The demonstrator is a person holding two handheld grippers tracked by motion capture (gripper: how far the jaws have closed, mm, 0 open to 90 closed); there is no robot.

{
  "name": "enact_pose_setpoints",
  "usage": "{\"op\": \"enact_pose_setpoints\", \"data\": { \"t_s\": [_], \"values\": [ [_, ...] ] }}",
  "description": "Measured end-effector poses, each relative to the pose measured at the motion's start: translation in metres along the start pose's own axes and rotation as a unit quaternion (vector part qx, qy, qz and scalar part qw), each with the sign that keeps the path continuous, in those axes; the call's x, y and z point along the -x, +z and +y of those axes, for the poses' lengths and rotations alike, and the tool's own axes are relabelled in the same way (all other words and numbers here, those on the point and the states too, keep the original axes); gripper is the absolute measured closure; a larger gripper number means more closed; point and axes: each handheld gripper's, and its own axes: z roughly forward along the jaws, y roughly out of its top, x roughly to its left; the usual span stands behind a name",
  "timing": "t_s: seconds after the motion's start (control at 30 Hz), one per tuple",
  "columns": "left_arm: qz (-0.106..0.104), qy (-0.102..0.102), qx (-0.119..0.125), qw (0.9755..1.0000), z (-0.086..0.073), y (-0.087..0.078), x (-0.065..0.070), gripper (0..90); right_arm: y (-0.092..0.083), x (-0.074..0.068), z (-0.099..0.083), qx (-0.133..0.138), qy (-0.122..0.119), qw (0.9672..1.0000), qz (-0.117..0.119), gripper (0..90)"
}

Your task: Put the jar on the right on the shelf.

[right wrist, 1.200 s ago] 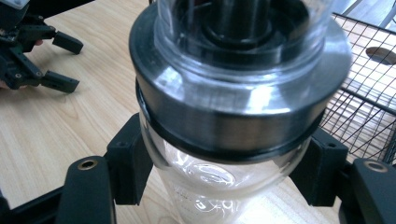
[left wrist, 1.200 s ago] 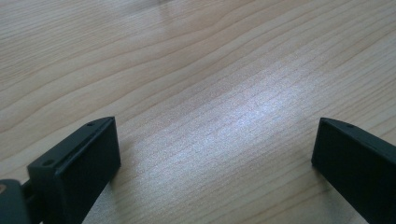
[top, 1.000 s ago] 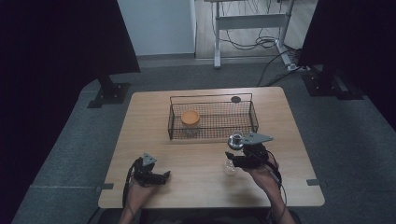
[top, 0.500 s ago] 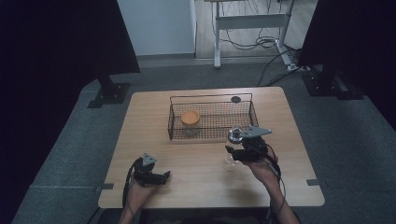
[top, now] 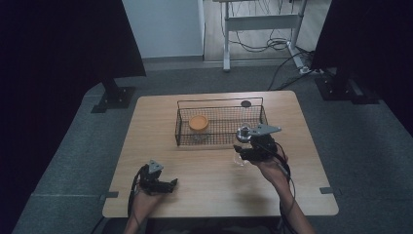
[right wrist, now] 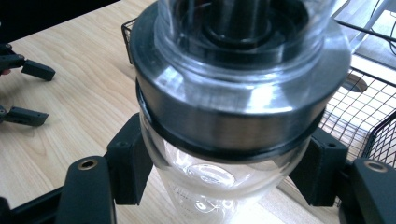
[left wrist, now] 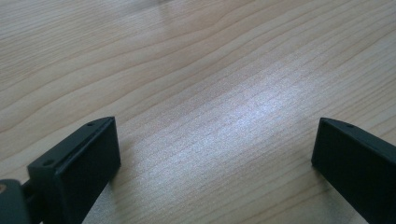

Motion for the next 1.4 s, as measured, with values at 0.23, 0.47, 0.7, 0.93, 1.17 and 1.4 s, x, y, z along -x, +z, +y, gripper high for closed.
{"op": "enact_pose_setpoints", "data": {
  "t_s": [0.23, 0.47, 0.7, 0.93, 1.17, 1.4],
  "values": [
    [0.000, 0.001, -0.001, 1.0000, 0.000, 0.000, 0.000, 0.8, 0.002, 0.006, 0.008, 0.003, 0.004, 1.0000, -0.004, 31.0],
    [0.000, 0.000, 0.000, 1.0000, 0.000, 0.000, 0.000, 0.8, 0.005, 0.009, 0.017, 0.006, 0.003, 0.9999, -0.010, 30.9],
    [0.000, 0.000, 0.000, 1.0000, 0.000, 0.000, 0.000, 0.8, 0.008, 0.011, 0.027, 0.008, 0.001, 0.9999, -0.010, 30.9],
    [0.000, 0.000, 0.000, 1.0000, 0.000, 0.000, 0.000, 0.8, 0.009, 0.015, 0.039, 0.012, 0.003, 0.9999, -0.008, 30.9],
    [0.000, 0.000, -0.001, 1.0000, 0.000, 0.000, 0.000, 0.8, 0.013, 0.018, 0.050, 0.008, -0.004, 0.9999, -0.009, 31.0],
    [0.000, 0.000, -0.001, 1.0000, 0.000, 0.000, 0.000, 0.8, 0.020, 0.024, 0.060, 0.007, -0.004, 0.9999, -0.015, 31.0]
  ]
}}
